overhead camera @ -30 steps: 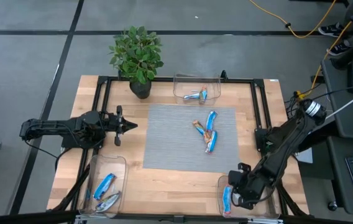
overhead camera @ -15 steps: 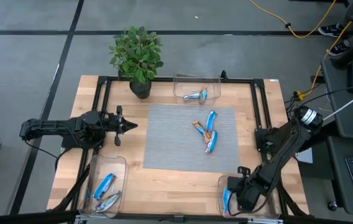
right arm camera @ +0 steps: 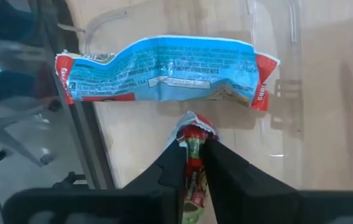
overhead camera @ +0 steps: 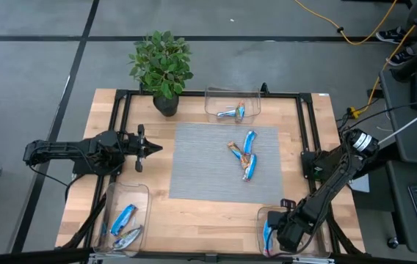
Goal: Pick and place Granola Bars by type
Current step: Put the red granola bar into the bottom right transparent bin
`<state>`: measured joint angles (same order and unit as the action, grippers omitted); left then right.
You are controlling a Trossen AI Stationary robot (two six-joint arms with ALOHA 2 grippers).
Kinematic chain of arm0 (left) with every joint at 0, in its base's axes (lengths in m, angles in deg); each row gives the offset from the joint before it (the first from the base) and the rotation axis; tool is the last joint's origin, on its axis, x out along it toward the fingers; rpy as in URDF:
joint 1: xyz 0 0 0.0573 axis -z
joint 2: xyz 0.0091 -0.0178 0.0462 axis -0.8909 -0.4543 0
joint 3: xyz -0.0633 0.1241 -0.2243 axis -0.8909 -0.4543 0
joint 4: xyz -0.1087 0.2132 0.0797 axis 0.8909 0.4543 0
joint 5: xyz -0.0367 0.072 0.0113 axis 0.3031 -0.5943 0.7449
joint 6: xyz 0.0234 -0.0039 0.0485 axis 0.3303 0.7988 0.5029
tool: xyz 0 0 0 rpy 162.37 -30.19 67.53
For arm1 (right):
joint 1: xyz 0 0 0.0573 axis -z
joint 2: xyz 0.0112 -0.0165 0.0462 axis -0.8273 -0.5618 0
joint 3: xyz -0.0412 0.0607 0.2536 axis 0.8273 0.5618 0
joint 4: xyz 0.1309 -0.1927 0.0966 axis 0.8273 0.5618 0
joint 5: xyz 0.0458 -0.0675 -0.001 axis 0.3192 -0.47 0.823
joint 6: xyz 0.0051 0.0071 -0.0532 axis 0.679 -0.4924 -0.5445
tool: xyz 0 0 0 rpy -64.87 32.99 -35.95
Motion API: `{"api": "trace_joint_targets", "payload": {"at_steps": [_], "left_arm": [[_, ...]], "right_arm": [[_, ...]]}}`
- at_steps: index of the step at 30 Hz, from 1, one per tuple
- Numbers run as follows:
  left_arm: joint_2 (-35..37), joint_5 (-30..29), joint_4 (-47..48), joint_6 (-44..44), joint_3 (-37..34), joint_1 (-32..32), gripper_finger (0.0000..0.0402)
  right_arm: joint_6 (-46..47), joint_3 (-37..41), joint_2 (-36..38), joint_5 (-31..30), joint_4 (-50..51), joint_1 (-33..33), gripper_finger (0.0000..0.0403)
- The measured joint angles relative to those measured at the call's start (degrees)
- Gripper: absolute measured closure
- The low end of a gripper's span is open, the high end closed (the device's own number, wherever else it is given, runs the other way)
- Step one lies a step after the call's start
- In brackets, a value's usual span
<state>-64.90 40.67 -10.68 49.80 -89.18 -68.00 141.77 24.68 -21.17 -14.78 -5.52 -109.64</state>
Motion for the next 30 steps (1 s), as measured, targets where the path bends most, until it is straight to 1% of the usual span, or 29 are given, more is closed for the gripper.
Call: {"api": "trace_joint_targets", "payload": {"at_steps": [4, 12, 15, 18, 24, 27, 30], "left_arm": [[0.0, 0.0, 0.0, 0.0, 0.0, 0.0, 0.0389], [0.0, 0.0, 0.0, 0.0, 0.0, 0.0, 0.0395], [0.0, 0.0, 0.0, 0.0, 0.0, 0.0, 0.0394], [0.0, 0.0, 0.0, 0.0, 0.0, 0.0, 0.0390], [0.0, 0.0, 0.0, 0.0, 0.0, 0.0, 0.0392], [0.0, 0.0, 0.0, 0.0, 0.0, 0.0, 0.0395], [0.0, 0.0, 0.0, 0.0, 0.0, 0.0, 0.0395]], "right_arm": [[0.5, 0.0, 0.1, 0.0, -1.2, 0.0, 0.0340], [5.0, 0.0, 0.5, 0.0, -1.5, 0.0, 0.0334], [6.3, 0.0, 1.1, 0.0, -1.6, 0.0, 0.0316], [6.4, 0.0, 1.8, 0.3, -1.6, 0.0, 0.0287], [7.9, 0.0, 3.1, 4.3, -0.7, 0.0, 0.0231], [8.6, 0.0, 4.1, 6.2, -0.4, 0.0, 0.0217], [8.5, -0.5, 5.4, 7.4, 0.2, 0.0, 0.0215]]}}
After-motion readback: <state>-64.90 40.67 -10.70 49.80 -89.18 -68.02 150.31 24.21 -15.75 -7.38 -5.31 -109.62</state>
